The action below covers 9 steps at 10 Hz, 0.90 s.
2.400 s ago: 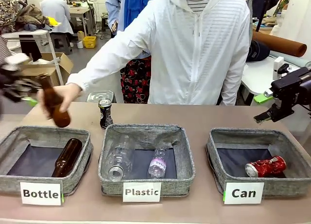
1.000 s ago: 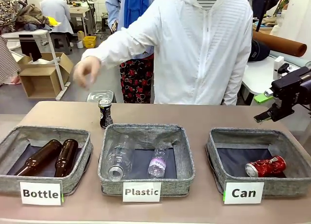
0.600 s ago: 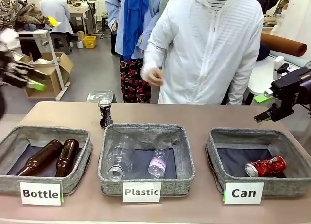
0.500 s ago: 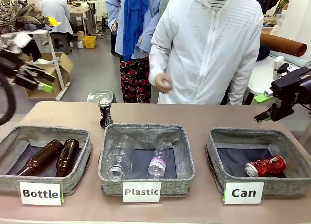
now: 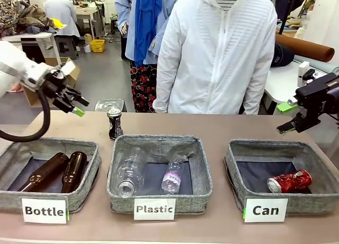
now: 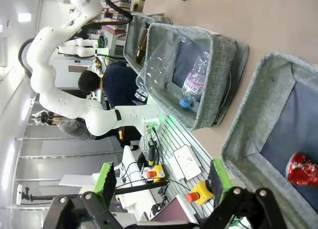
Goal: Sort the can waste into the basket.
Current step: Pick up the can waste from the table and place it in the right Fabric basket.
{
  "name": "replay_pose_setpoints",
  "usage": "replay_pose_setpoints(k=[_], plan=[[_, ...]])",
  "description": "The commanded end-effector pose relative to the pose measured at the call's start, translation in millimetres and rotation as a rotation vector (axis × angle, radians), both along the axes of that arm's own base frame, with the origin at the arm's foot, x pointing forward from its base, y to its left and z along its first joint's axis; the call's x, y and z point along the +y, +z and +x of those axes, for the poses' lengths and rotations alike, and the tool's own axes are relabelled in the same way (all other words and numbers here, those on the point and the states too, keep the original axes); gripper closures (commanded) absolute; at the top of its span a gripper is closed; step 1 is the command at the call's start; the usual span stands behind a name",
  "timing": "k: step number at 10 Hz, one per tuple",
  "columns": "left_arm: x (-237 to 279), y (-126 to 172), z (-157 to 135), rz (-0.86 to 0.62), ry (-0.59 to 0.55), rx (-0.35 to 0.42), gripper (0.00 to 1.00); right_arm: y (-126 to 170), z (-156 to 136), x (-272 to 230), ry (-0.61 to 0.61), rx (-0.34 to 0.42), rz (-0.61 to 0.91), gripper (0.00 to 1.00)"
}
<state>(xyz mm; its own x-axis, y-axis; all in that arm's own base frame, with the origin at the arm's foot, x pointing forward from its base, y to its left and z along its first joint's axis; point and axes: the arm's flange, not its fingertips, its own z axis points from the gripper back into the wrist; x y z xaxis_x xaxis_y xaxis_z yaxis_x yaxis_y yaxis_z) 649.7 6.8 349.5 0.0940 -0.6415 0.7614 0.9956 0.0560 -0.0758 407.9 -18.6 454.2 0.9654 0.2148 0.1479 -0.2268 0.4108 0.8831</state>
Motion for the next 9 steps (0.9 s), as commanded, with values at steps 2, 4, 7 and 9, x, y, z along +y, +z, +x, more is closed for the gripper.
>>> replay_pose_setpoints(k=[2,4,7,9], plan=[[-16,-30,21,-0.033,-0.096,0.050,0.00,2,1,-3,0.014,-0.016,0.006,0.00],[-35,-56,29,-0.016,-0.106,0.105,0.00,2,1,-3,0.014,-0.016,0.006,0.00],[-62,-71,38,-0.001,-0.116,0.116,0.00,2,1,-3,0.014,-0.016,0.006,0.00],[-79,-72,39,0.007,-0.162,0.113,0.00,2,1,-3,0.014,-0.016,0.006,0.00]])
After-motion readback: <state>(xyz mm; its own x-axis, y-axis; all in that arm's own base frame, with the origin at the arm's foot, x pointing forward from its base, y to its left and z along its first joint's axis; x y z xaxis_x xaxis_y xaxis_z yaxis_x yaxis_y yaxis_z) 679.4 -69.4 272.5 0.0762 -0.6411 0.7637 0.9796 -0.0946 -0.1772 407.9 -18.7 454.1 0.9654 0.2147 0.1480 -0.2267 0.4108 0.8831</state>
